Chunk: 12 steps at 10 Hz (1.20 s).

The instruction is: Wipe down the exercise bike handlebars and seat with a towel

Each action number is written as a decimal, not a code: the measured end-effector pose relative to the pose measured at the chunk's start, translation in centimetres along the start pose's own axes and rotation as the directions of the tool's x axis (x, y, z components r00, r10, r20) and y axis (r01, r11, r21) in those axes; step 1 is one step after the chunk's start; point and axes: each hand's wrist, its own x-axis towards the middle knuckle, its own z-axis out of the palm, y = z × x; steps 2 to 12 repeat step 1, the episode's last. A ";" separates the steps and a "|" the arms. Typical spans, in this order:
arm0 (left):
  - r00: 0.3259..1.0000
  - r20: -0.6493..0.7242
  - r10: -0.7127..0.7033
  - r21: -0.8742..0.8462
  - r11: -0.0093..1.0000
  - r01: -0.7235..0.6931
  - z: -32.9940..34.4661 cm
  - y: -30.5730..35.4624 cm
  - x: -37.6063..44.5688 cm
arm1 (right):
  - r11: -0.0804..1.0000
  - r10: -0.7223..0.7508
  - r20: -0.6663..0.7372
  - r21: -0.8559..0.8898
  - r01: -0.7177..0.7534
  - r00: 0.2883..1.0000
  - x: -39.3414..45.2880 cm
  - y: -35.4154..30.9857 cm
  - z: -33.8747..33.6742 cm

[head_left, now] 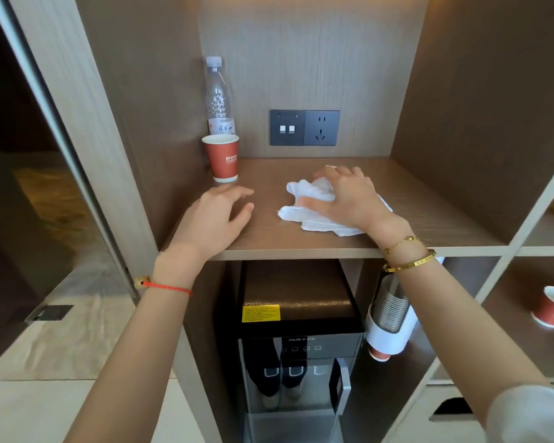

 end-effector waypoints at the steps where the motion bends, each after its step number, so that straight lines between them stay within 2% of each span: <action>1: 0.999 -0.036 -0.019 -0.008 1.000 0.018 -0.2 0.0 -0.1 | 1.000 0.011 -0.070 0.017 -0.010 0.997 -0.9 0.1 -0.7; 12: 0.999 -0.036 -0.019 -0.008 1.000 0.018 -0.2 0.0 -0.1 | 1.000 0.011 -0.070 0.017 -0.010 0.997 -0.9 0.1 -0.7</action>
